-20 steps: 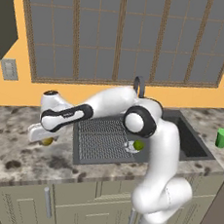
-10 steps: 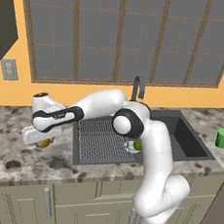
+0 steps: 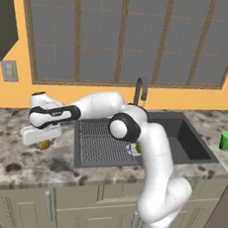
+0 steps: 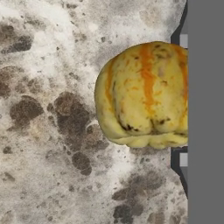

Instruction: Remove the squash and lime from the sink. Then move the bowl and cup from the counter to the sink for washing.

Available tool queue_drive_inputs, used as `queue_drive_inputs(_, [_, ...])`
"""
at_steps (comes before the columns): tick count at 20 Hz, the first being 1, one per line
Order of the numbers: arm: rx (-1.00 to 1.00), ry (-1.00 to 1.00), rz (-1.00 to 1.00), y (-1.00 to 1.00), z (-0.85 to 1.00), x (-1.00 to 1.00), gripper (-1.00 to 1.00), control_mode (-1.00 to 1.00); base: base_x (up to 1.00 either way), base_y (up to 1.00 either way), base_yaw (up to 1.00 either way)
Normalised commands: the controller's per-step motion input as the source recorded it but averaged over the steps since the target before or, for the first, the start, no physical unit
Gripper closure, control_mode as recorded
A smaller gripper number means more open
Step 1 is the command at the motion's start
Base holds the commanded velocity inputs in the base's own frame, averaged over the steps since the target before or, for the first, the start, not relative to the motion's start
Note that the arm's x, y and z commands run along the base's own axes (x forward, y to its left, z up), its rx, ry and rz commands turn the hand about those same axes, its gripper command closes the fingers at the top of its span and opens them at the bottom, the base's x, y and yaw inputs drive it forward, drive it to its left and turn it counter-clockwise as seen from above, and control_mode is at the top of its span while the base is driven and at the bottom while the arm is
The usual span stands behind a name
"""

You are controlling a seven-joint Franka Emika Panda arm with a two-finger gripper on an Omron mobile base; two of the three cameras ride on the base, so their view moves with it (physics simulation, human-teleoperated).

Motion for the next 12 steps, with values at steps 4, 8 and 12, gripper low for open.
queue_drive_inputs(4, [0.00, 0.00, 0.00, -0.08, -0.10, -0.13, -1.00, -1.00, 0.00, 0.00, 0.00])
queue_drive_inputs(8, [0.00, -0.02, 0.00, -0.12, 0.00, -0.23, -1.00, -1.00, 0.00, 0.00, 0.00])
queue_drive_inputs(12, [0.00, -0.05, -0.01, -0.15, 0.06, -0.27, -1.00, -1.00, 0.00, 0.00, 0.00])
